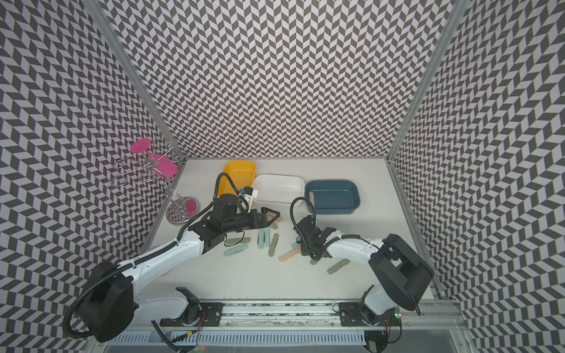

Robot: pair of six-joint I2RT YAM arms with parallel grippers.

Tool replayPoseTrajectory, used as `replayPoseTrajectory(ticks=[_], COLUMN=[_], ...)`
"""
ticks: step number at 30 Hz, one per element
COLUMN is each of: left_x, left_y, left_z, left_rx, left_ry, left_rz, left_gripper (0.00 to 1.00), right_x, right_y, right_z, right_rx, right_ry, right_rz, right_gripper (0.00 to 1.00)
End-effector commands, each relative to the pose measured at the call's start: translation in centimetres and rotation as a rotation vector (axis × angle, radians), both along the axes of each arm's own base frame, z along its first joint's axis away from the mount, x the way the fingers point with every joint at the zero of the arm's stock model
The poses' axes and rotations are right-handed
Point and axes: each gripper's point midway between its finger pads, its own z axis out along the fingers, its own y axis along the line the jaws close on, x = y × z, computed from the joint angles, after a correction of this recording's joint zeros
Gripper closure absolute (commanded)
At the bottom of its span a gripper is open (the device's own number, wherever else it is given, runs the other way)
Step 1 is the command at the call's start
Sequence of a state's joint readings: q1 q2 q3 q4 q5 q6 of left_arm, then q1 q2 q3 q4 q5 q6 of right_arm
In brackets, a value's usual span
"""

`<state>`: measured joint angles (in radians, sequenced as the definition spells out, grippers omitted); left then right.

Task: Place the fruit knives into the storage box by color
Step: Pick up the fruit knife from the center of the board.

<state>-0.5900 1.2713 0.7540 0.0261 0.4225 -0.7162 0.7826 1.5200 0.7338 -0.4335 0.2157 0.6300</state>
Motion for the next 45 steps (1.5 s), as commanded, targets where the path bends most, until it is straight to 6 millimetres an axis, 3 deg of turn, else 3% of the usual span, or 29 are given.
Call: replayPoseTrajectory(ticks=[1,7,13,20,33,41,45], left_x=[0.4,0.5,0.6,0.8,1.8,2.8,3.1], left_y=[-1.0,-1.3,-1.5,-1.9,-3.2,-3.9,-4.3], left_z=[2.1,2.1,2.0,2.0,2.7,3.5,3.9], left_rx=[-0.045,-0.047,-0.045,-0.045,-0.047,-0.050,-0.045], left_ry=[-0.045,-0.044,-0.043,-0.042,-0.049,-0.059,-0.070], left_rz=[-0.022,-0.030,-0.036,-0.040,-0.044,-0.039,-0.045], left_gripper=[0.00,0.00,0.00,0.00,0.00,0.00,0.00], right_x=[-0.1,0.2,0.3,0.9,2.0,2.5,3.8], right_y=[-0.8,-1.1,-1.4,-1.7,-1.6,-1.4,-1.8], right_z=[-0.8,-0.7,-0.6,1.0,6.2,10.9,14.2], right_rx=[-0.035,-0.017,-0.004,0.049,0.191,0.273,0.302], right_ry=[-0.003,-0.011,-0.017,-0.059,-0.166,-0.257,-0.357], right_rz=[-0.026,-0.049,-0.067,-0.096,-0.103,-0.085,-0.084], right_gripper=[0.60,0.73,0.75,0.76,0.78,0.78,0.78])
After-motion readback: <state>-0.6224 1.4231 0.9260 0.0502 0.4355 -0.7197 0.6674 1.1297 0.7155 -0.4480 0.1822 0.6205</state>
